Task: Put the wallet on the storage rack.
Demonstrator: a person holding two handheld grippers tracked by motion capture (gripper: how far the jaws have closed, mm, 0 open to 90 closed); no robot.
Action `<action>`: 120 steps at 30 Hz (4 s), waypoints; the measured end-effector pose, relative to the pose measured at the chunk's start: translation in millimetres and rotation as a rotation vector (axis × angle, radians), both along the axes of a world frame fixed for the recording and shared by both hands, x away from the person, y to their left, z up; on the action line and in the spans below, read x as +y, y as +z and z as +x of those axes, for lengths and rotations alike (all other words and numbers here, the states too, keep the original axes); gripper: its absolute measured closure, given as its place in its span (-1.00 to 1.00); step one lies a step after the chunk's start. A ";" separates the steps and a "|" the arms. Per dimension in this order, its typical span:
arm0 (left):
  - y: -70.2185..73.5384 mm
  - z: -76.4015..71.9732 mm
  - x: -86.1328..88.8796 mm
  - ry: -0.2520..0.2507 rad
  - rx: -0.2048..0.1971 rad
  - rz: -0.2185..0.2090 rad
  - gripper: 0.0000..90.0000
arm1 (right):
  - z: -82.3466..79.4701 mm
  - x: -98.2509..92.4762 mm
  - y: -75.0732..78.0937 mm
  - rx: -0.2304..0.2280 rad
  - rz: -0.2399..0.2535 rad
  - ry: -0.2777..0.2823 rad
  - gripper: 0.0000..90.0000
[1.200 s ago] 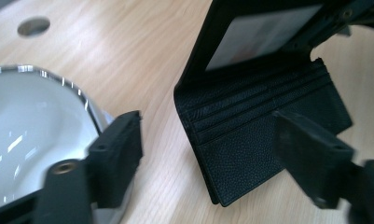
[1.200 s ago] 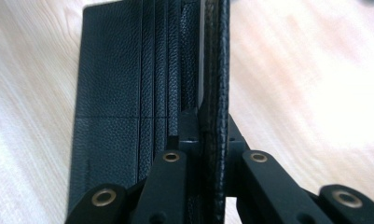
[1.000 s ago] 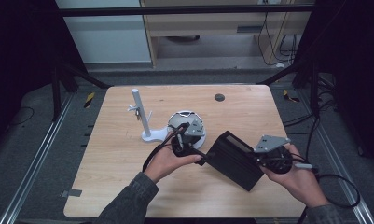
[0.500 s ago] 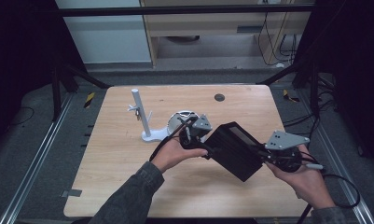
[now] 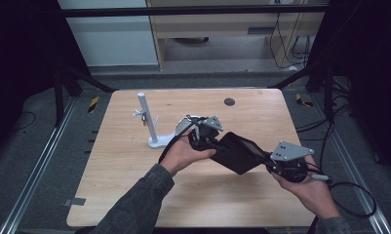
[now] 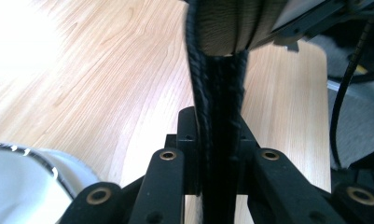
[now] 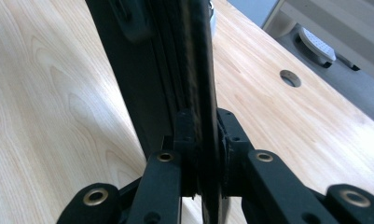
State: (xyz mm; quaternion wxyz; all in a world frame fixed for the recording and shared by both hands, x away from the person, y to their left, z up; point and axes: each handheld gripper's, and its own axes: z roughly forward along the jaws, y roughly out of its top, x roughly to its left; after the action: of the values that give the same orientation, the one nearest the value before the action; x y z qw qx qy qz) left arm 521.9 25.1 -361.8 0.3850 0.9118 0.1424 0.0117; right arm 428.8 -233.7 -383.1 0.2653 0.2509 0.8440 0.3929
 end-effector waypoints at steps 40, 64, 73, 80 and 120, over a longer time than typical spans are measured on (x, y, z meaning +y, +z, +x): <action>124.0 -2.6 52.3 0.245 -0.167 0.128 0.78 | 26.1 -18.5 -120.0 0.249 0.162 -0.474 -0.86; 135.1 11.6 86.9 0.330 -0.170 0.173 0.78 | 29.8 -13.3 -129.7 0.266 0.119 -0.489 -0.91; 125.9 14.5 92.6 0.336 -0.164 0.203 0.77 | 29.6 -13.2 -129.8 0.267 0.118 -0.488 -0.91; 111.6 21.6 89.6 0.335 -0.149 0.225 0.77 | 29.3 -13.1 -129.8 0.266 0.118 -0.486 -0.91; 55.3 57.6 58.1 0.314 -0.065 0.285 0.77 | 27.3 -12.6 -129.6 0.270 0.119 -0.475 -0.92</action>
State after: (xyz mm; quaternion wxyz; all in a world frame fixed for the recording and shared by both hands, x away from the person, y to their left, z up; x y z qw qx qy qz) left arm 579.4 83.1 -306.5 0.2502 0.9227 0.2671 0.1209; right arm 456.0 -246.3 -512.7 0.2199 0.5070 0.7647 0.3315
